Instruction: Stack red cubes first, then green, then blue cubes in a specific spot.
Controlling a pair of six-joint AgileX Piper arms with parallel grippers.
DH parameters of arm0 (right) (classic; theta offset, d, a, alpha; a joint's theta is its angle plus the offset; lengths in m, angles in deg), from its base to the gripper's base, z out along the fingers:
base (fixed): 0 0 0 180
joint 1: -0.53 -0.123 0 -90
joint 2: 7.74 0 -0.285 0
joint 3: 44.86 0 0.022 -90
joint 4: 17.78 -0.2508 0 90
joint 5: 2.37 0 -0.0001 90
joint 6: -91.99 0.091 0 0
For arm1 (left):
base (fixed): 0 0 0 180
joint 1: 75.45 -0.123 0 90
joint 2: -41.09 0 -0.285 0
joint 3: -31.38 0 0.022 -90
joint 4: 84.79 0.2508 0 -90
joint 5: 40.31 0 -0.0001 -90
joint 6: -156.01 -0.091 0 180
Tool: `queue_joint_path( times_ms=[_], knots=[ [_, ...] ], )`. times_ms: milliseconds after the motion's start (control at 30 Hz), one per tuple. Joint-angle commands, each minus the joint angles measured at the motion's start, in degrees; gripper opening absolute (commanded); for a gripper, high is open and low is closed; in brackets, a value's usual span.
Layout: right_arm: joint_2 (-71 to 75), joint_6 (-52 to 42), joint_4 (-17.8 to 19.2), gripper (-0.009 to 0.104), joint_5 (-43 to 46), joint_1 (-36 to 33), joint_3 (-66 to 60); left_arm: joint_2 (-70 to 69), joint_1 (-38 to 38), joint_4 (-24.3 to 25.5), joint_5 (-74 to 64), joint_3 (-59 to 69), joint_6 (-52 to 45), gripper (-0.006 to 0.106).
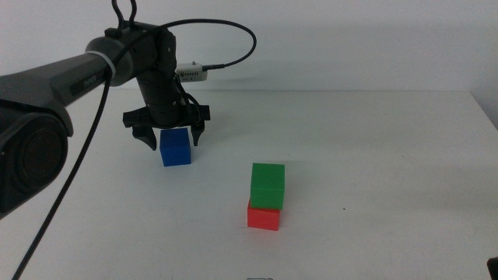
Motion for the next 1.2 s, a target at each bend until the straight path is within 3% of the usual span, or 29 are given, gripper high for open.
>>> queue_joint_path(
  times_ms=[0,133,400,533,933,1167],
  knots=[
    [-0.2,-0.5,0.4,0.063,3.3,0.3,1.3,-3.2,0.1,0.1,0.5,-1.8,0.9,0.088],
    [-0.2,-0.5,0.5,0.063,3.3,0.3,1.3,-2.6,0.1,0.2,-0.2,-1.8,1.8,0.074],
    [-0.2,-0.5,0.6,0.063,3.3,0.3,1.1,-6.7,-0.1,1.4,-7.8,-1.8,-2.5,0.018],
    [-0.2,-0.5,0.6,0.063,3.3,0.3,1.1,-12.1,0.1,0.7,-12.9,-1.4,-2.6,0.004],
    [-0.2,-0.5,0.6,0.063,3.3,0.3,1.1,-28.6,13.0,-0.1,-12.7,9.1,4.1,0.000],
    [-0.2,-0.5,0.6,0.063,3.3,0.3,1.1,-27.6,23.4,5.8,-12.7,8.1,10.1,0.000]
  ],
)
